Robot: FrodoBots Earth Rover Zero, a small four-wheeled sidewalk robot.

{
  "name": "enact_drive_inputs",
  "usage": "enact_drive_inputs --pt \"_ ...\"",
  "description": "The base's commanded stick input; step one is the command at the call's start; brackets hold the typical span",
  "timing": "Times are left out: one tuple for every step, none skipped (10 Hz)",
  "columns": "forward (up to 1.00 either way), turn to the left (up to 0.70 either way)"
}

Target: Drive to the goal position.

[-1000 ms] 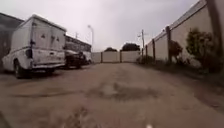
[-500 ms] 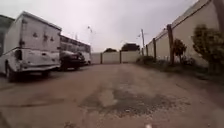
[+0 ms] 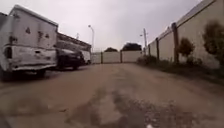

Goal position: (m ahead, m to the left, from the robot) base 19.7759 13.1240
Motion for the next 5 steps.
enact_drive_inputs --pt "0.85 0.02" --pt "0.85 0.02" --pt "0.85 0.02" --pt "0.85 0.02" --pt "0.85 0.02"
